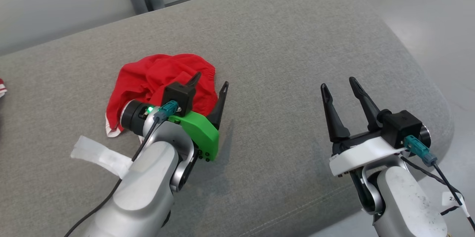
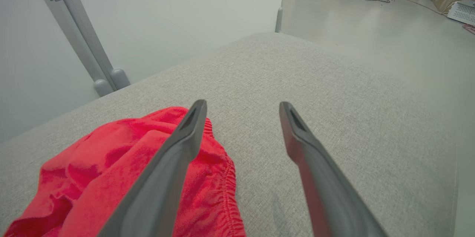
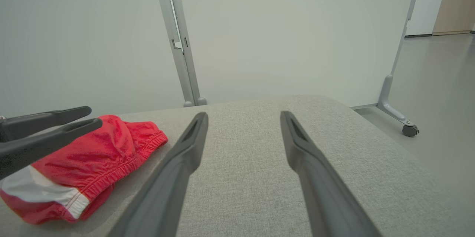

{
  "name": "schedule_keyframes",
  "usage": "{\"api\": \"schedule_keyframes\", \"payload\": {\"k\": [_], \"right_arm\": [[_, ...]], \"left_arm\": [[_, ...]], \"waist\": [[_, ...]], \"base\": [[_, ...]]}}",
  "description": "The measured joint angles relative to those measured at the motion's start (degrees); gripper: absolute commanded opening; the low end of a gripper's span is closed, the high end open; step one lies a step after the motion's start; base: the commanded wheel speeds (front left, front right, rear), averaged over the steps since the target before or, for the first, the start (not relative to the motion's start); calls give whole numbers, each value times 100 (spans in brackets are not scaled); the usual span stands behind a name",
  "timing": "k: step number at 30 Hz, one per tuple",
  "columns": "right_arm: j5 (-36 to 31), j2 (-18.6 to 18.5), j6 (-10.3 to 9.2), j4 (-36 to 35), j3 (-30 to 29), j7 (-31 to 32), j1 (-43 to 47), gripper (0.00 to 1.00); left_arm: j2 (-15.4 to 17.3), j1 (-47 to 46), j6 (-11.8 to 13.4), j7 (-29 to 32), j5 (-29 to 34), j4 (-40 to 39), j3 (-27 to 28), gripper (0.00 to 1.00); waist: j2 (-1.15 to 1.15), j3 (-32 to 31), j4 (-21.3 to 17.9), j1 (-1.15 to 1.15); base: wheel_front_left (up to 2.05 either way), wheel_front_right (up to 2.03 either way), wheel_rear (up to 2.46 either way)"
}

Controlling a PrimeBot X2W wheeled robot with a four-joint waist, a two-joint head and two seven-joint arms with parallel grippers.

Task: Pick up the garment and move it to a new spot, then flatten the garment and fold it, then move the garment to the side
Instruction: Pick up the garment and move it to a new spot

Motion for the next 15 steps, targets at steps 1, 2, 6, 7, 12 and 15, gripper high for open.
{"api": "schedule_keyframes", "payload": {"k": [1,2,6,7,12,15], "right_arm": [[-14,-13,0,7,-12,0,2,100],[-24,-30,0,10,-30,0,4,100],[-34,-71,1,40,-116,0,10,100],[-34,-76,1,42,-136,0,12,100],[-64,-89,2,66,-158,0,24,100],[-90,-103,3,94,-157,0,52,100]], "left_arm": [[-1,5,34,-57,1,25,33,100],[0,17,64,-120,1,34,71,100],[-1,217,179,-468,-66,51,304,100],[-1,304,188,-543,-77,79,350,100],[1,857,236,-762,-209,249,606,100],[25,1037,280,-826,-209,269,733,100]], "waist": [[0,-28,62,0],[0,-58,128,0],[0,-181,396,0],[0,-213,466,0],[0,-377,816,0],[0,-474,1013,0]], "base": [[0,0,0],[0,0,0],[0,0,0],[0,0,0],[0,0,0],[0,0,0]]}}
